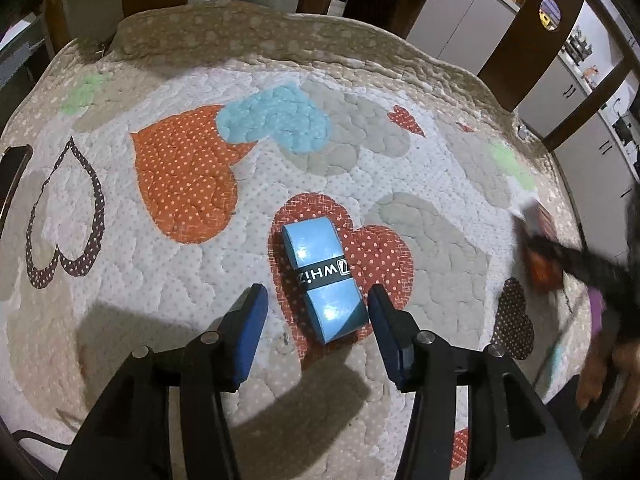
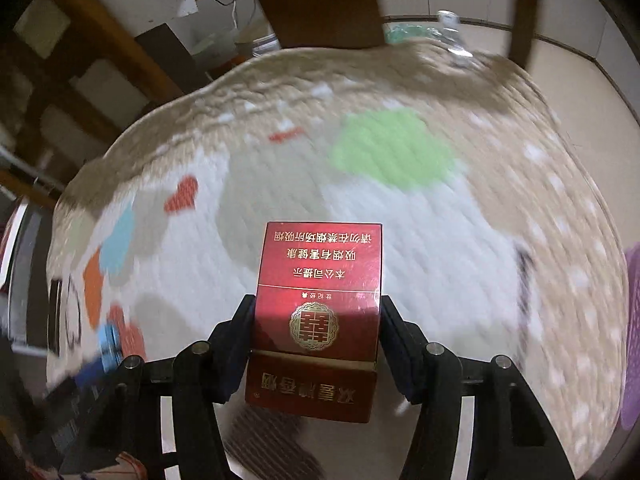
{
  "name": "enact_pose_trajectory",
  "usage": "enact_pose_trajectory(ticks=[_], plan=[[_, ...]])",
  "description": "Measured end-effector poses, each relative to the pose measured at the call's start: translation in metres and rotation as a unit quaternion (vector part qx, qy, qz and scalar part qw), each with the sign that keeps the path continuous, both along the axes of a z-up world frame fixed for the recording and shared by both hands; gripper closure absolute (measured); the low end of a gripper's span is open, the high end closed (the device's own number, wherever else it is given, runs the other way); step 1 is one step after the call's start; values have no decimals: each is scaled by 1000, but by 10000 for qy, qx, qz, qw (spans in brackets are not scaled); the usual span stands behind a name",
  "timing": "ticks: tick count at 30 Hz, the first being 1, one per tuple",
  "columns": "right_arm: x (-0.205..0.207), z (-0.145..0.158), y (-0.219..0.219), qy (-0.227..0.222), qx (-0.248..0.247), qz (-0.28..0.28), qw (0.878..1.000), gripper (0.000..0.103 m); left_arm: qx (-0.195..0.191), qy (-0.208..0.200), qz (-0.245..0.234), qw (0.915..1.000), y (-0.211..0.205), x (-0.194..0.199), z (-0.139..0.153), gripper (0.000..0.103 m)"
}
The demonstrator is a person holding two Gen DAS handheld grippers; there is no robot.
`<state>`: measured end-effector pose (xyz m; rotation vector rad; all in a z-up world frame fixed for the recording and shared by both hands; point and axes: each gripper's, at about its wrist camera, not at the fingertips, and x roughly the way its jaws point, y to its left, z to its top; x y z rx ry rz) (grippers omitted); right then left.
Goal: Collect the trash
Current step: 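Lift the tape roll with left tool while right tool lifts the cigarette box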
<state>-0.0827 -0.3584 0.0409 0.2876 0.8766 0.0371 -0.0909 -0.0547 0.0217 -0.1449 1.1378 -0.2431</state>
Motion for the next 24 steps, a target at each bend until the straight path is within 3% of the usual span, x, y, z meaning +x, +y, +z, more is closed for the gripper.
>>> enact_pose_trajectory(ticks=[5,9,10,11,13,16,24], plan=[[-50,-12,-32,-613,-331,-203,9974,39,119,4,142,9998,-9,10,0,41],[-76,-22,-45,-1052,-341,-279,9935,39,725,-55,219,9971,-30,7,-2,40],[-81,-24,-45,-1111,-315,-291,9929,39,826,-82,226,9963,-34,6,-3,44],[-81,-24,-44,-1142,-323,-293,9925,39,851,-131,233,9960,-38,3,-1,57],[-84,-25,-44,-1176,-381,-268,9920,39,721,-121,192,9971,-47,-4,2,71],[-91,-26,-44,-1242,-468,-246,9908,39,513,-124,45,9986,-61,-17,5,72],[-106,-26,-42,-1517,-727,-396,9850,40,900,-789,-724,9902,-113,-50,31,72]])
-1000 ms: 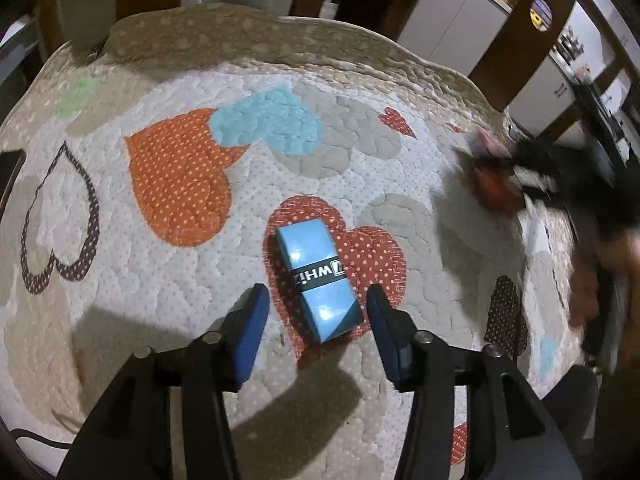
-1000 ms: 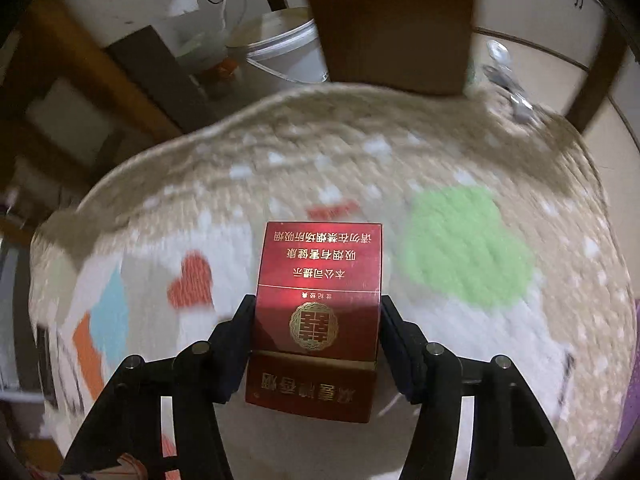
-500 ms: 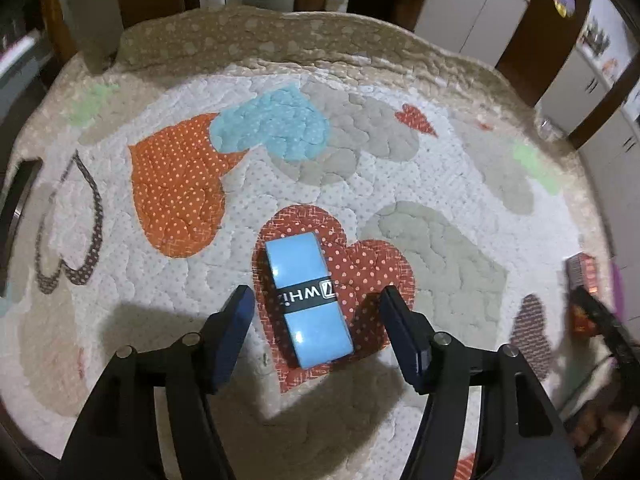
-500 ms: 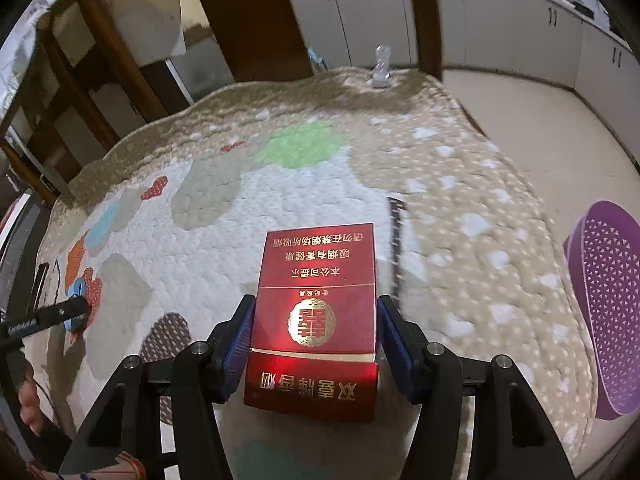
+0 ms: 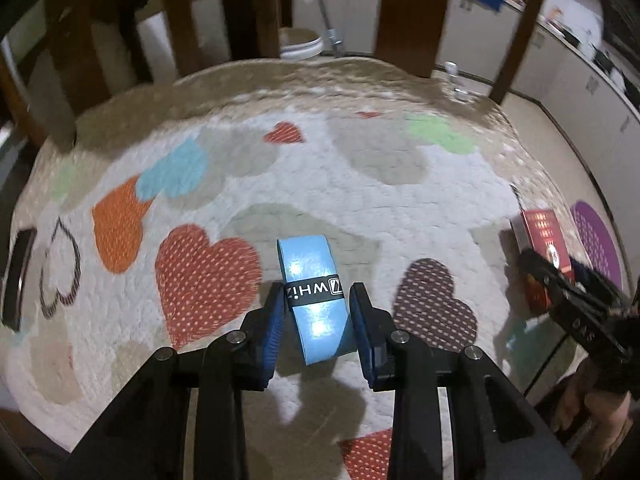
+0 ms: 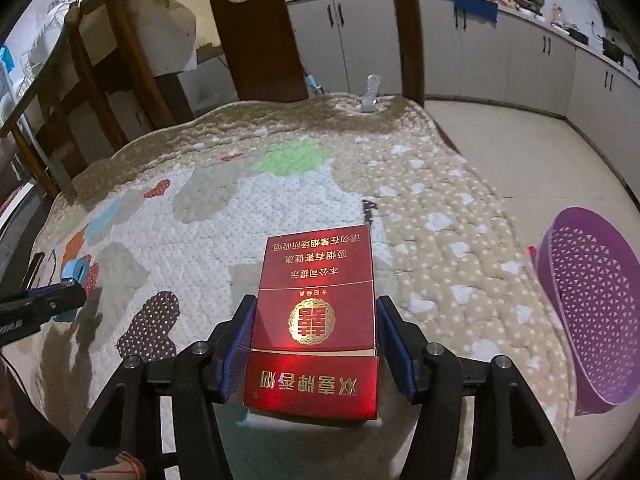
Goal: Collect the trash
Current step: 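Lift the tape roll with left tool while right tool lifts the cigarette box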
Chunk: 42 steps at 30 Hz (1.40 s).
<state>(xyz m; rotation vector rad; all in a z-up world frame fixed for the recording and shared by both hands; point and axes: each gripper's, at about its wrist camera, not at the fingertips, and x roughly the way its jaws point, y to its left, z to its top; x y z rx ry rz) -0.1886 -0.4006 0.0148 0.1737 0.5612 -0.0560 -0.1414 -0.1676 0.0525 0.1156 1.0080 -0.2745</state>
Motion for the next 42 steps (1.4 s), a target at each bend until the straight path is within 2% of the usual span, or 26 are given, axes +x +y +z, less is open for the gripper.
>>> enact_pose_trajectory(ticks=[6,12,23,42], plan=[[-3,10,-1,-270,132,-102,9995,40,128,-34,-116,9998,-7,-4,3,72],[-3,22,13,-500,19,-49,9987,40,262,-187,-46,9995,-4,-12,12,72],[0,27,21,-591,24,85,9982,40,791,-369,3,9962,-12,-16,12,72],[-7,31,19,-753,52,45,9971,39,973,-394,-112,9944,-23,-16,8,72]])
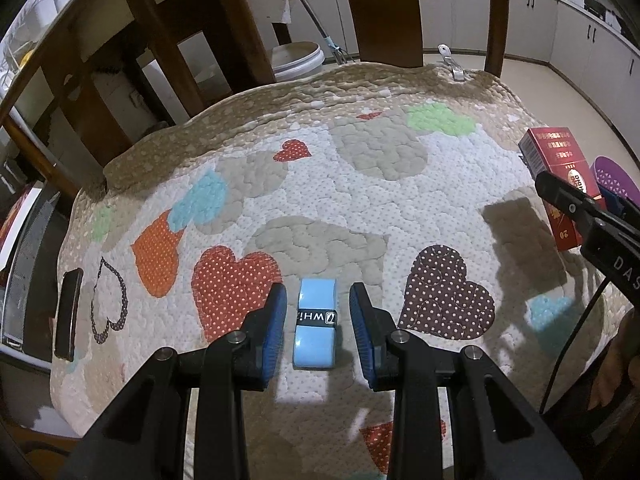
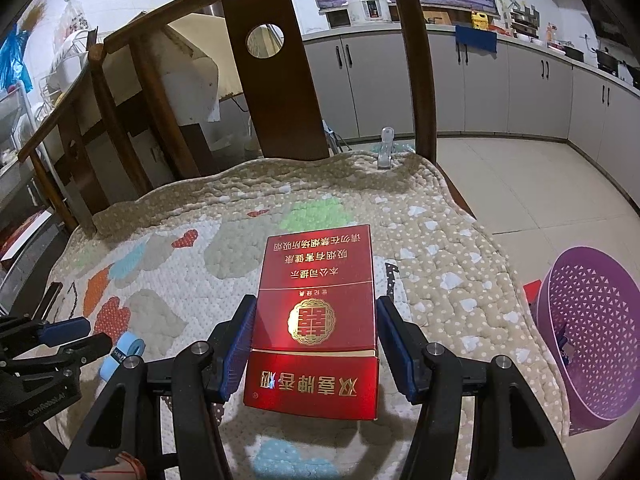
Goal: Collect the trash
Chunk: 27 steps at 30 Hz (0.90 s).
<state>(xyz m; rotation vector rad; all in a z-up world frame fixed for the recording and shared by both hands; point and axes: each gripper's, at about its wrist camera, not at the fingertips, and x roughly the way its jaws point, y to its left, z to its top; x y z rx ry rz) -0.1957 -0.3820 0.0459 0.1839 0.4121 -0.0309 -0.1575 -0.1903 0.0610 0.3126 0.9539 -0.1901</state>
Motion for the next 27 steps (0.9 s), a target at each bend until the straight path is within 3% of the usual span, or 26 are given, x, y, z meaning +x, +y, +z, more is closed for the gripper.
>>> enact_pose_trajectory(ticks=[15,27], plan=[[-4,2,-5,-67,83,-62,9999,39,32,92,-140,9999,-7,1,-5,72],[-11,9,-22,-255,253,-254,9990,39,103,-129,-349,9993,-21,-6,9,72]])
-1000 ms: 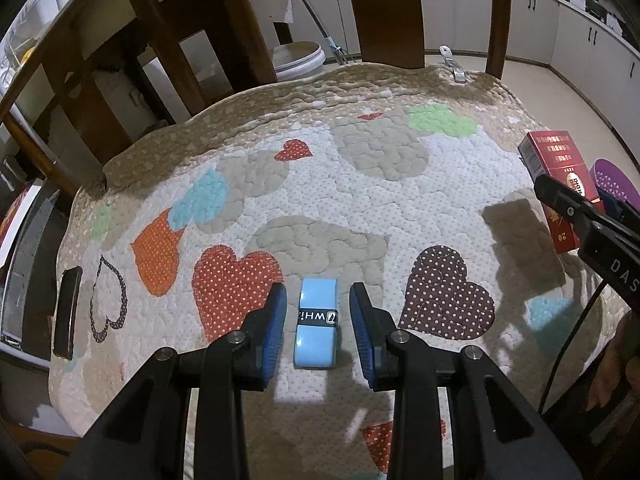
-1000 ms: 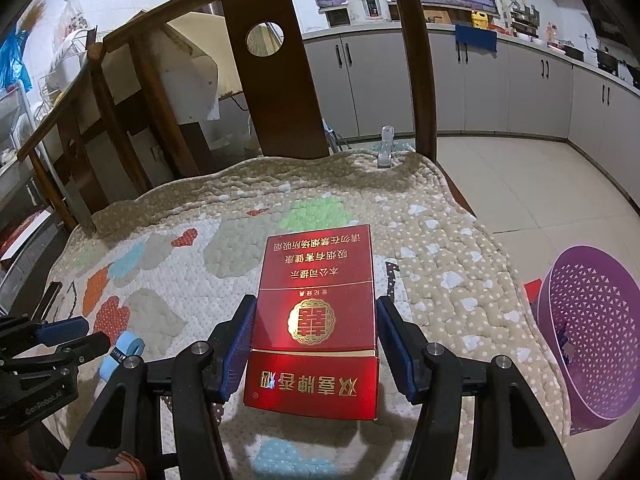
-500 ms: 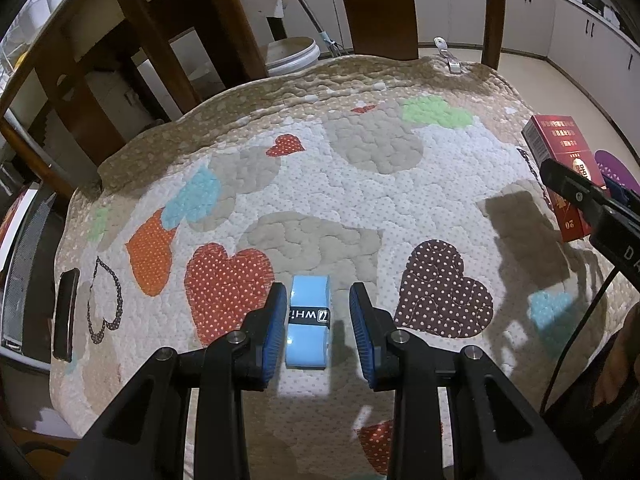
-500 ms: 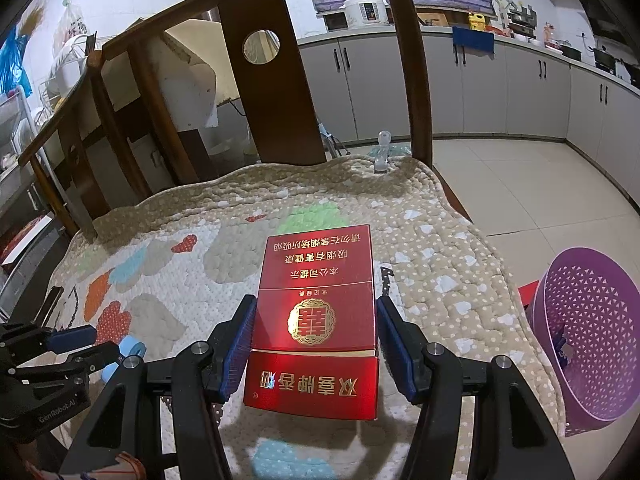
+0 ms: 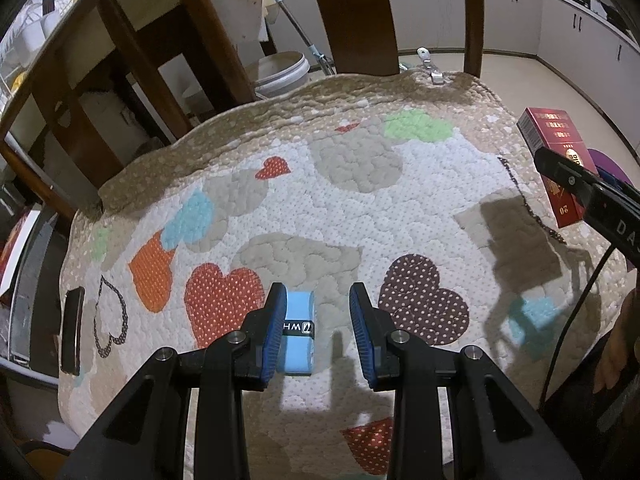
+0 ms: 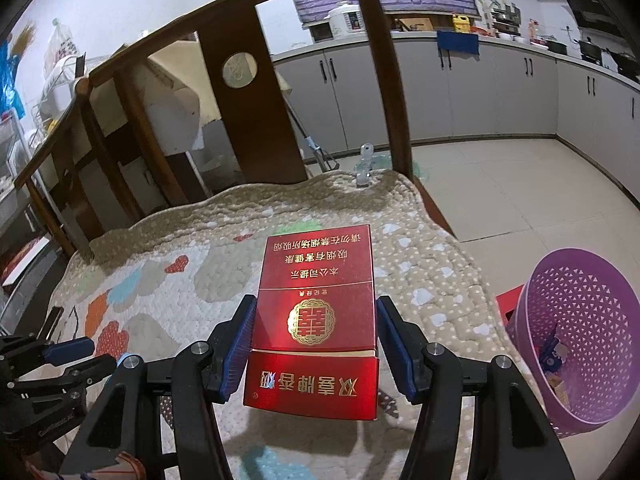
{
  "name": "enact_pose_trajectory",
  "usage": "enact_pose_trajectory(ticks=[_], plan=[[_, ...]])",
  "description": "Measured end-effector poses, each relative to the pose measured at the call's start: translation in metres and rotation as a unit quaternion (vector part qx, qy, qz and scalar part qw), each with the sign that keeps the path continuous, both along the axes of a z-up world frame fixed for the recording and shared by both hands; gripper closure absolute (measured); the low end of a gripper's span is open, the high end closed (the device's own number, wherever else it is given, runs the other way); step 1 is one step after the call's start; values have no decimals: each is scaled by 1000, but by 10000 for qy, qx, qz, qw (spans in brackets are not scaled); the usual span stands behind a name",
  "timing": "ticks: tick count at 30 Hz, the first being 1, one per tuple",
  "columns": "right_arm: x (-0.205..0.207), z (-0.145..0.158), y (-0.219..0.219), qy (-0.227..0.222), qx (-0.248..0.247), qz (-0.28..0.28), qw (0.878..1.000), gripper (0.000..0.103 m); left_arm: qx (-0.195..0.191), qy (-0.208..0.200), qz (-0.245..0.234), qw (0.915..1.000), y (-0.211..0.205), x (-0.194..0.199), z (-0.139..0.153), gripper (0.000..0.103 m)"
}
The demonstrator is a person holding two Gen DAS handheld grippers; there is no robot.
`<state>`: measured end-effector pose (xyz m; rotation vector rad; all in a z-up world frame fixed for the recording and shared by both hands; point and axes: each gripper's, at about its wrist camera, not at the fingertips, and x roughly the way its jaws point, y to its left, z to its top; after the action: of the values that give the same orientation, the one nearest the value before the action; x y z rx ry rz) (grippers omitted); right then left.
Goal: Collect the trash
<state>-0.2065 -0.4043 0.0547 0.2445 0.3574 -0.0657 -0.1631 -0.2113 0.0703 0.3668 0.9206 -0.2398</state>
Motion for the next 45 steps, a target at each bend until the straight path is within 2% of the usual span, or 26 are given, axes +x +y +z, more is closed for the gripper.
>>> enact_pose_trajectory(ticks=[1,12,19,24,26,28,30,32,34,40,45], plan=[[-1,0,-2,-10,20,-17,10000,39,-85,-15,9,10000,-1,-1,1,72],[-13,6,-17,-191,215,-188,9994,39,-35,-216,-197,9996,-19,-9,16,72],[-15,4,-22,-153,292,-183,9993,39,-51,-186,-320,9993,-30,-9,10,72],[-1,-3,-9,193,118,136,9997,39,-231,163,-139,9995,-21,4,-12,71],[4,-5,-5,311,58,219,9993,38,-460,491,46,9977,-12,12,-24,71],[7,-7,-4,374,62,222,9990,38,-841,927,254,9918,3,22,-36,70],[11,-9,-6,441,117,218,9987,35,-1090,1123,399,9869,15,27,-43,63],[12,-11,-7,471,142,190,9986,31,-1213,1141,489,9848,24,29,-47,45],[13,-12,-8,494,170,165,9985,29,-1303,1094,576,9837,31,30,-49,37],[14,-15,-11,549,234,129,9981,25,-1657,1287,657,9755,56,37,-71,31],[18,-19,-14,646,356,127,9972,23,-1681,1072,373,9792,56,34,-75,19]])
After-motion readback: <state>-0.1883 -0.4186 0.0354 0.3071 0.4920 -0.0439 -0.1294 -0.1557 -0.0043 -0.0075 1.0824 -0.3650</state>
